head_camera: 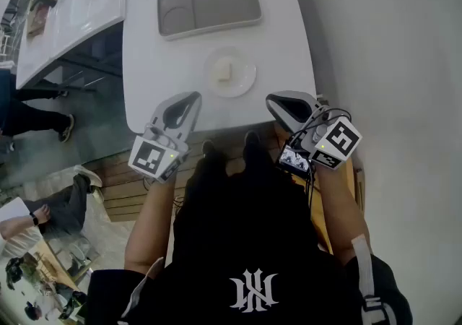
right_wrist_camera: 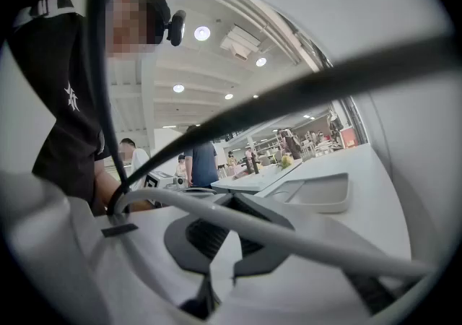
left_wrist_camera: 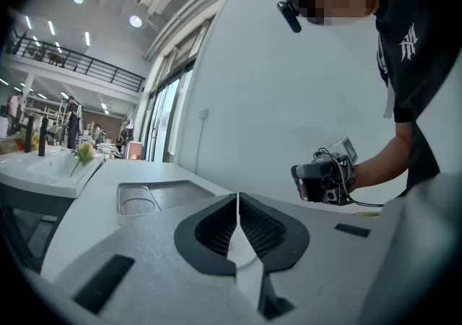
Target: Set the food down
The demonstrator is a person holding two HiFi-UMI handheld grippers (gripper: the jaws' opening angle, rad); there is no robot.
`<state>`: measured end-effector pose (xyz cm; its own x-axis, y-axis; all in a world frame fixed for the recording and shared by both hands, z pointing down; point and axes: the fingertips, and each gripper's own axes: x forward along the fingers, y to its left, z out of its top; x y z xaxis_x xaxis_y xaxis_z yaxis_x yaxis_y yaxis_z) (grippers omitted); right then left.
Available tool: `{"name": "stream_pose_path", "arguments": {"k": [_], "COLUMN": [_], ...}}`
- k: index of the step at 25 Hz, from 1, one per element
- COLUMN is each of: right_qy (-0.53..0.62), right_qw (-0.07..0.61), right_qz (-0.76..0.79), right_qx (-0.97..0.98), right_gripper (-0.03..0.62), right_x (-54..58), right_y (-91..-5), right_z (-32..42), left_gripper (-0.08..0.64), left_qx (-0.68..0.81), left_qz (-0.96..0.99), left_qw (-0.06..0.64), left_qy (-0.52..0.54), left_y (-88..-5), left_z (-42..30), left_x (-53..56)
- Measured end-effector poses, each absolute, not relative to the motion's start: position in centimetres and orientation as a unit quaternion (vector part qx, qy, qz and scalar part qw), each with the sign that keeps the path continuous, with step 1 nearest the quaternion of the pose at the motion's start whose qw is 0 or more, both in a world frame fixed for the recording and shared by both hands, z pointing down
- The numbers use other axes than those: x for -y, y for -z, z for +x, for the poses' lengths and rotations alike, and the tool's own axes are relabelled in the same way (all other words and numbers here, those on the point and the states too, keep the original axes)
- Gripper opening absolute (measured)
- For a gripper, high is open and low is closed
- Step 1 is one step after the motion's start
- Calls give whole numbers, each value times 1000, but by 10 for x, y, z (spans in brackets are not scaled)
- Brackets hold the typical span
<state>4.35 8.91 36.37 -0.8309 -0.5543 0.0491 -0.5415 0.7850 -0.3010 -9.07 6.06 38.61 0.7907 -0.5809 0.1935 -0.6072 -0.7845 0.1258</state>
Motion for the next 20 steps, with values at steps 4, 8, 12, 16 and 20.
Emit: {"name": "stream_pose_path", "arguments": {"k": [4, 8, 12, 16, 20], "right_qy": [154, 155, 158, 162, 173], "right_qw": [21, 17, 17, 3, -12], "right_qz": [-288, -283, -275, -272, -264], "right_qx": [-945, -946, -948, -949, -949], "right_gripper": [3, 3, 3, 5, 5], "right_x": [-89, -89, -87, -83, -75], "right_y": [-360, -360, -360, -367, -376], "right_z": [40, 38, 37, 38, 40], "left_gripper": [8, 8, 8, 8, 9], "left_qx": [311, 312, 313, 314, 318], "left_qz": [943, 942, 941, 940, 936], "left_qw": [90, 89, 85, 83, 95], "left_qy": [-81, -87, -95, -105, -119], "left_y": [-384, -386, -392, -398, -407], "left_z": [-93, -95, -99, -101, -100], "left_x": [-62, -62, -59, -55, -48]}}
